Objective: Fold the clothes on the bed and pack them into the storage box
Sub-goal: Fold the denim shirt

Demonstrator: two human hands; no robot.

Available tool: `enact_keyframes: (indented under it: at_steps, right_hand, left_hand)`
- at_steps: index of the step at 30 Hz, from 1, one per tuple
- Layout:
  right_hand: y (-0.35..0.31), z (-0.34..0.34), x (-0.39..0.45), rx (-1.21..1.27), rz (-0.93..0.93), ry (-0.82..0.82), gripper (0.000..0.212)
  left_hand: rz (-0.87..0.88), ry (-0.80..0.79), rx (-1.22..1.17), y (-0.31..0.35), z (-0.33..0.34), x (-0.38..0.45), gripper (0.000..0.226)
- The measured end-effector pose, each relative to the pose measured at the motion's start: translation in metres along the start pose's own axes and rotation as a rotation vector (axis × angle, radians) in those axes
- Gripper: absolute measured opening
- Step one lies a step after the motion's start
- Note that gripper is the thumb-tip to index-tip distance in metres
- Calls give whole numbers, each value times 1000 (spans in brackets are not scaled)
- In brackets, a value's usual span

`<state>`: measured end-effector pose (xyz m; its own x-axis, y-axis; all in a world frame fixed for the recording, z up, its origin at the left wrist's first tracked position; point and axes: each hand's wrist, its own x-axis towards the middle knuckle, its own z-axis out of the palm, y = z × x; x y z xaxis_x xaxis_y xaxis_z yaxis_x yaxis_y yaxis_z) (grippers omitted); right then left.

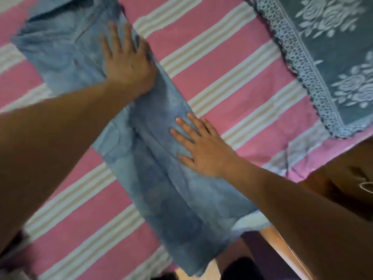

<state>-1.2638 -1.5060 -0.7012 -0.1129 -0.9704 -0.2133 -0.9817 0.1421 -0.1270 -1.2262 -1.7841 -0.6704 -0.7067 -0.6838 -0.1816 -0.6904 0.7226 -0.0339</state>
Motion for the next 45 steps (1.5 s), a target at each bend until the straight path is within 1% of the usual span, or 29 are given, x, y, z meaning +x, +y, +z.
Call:
enact_keyframes:
  at_steps: [2,4,7,8,10,12,13,15,17,18,19,21,23,24,25,27,28,29,31,32,34,35,36,38,40,41,42,43,45]
  right_hand:
    - [3,-20,-25,20,-4,-42,66]
    - [6,-21,-78,41,-28,-74,62]
    - [11,-19,-181,173,-5,-144,59]
    - [14,-18,-209,268,42,-133,54]
    - [20,-19,-248,458,134,-133,43]
    - [30,-17,-267,585,177,-209,40]
    - [32,-15,-274,638,189,-236,44]
    - [51,-6,-267,665,134,-227,51]
    - [71,-1,-254,695,129,-192,48]
    - [75,-1,-246,723,123,-217,46]
    - [78,2,-243,713,95,-262,43]
    - [82,9,-240,616,45,-281,33]
    - [81,12,-242,601,25,-220,23]
    - [77,13,-246,634,21,-175,18]
    - [72,11,-249,672,28,-129,13]
    - [58,2,-258,775,111,-65,6]
    - [51,-4,-263,853,194,-57,8]
    - [42,-9,-270,926,266,-52,11]
    - [25,-19,-279,1078,374,-17,19]
    - [18,-20,-282,1169,419,1,26]
    - [4,-19,-283,1344,514,-1,47]
    - [0,-15,-282,1361,551,-7,57]
    - [-4,-12,-280,1334,565,-4,61]
    - [-5,-2,-276,1299,586,-6,60]
    - [-7,2,-275,1254,538,10,57]
    - [-8,3,-276,1175,490,39,55]
    - [-5,8,-278,1038,436,48,51]
    - [-1,10,-281,870,357,1,42]
    - [13,15,-292,486,266,-207,21]
  left_hand:
    - [85,44,-203,47,6,-103,62]
    - [136,19,-295,82,27,-219,63]
    - [239,-218,-300,112,56,-364,65]
    - [229,-258,-301,115,63,-390,65]
    - [109,-246,-353,124,65,-421,62]
    - [-121,-179,-454,140,58,-436,65]
    - [-292,-137,-542,144,55,-444,69]
    - [-784,9,-750,159,51,-455,74]
    - [-1295,78,-1107,173,49,-463,58]
    - [-1485,131,-1310,178,48,-465,45]
    - [-1584,158,-1491,185,48,-468,35]
    - [-1561,69,-1604,195,48,-473,27]
    - [-1469,2,-1707,198,46,-478,21]
    - [-1448,4,-1723,197,46,-485,20]
    - [-1479,18,-1780,194,53,-492,22]
    - [-1484,-9,-2021,182,55,-496,33]
    - [-1431,3,-2088,179,57,-502,34]
    - [-1427,23,-2228,176,56,-511,29]
    - [-1360,168,-2191,179,48,-523,12]
    - [-1379,166,-2202,179,40,-524,6]
    - [-1353,109,-2181,179,36,-529,9]
    - [-1344,108,-2180,179,34,-530,9]
    - [-1340,118,-2166,178,34,-530,9]
    - [-1352,99,-2157,175,42,-531,10]
    - [-1364,51,-2136,173,51,-529,8]
    - [-1366,30,-2125,172,54,-530,7]
    - [-1365,14,-2085,173,57,-530,7]
    - [-1352,3,-2030,173,58,-532,8]
    - [-1369,12,-1872,172,58,-531,12]
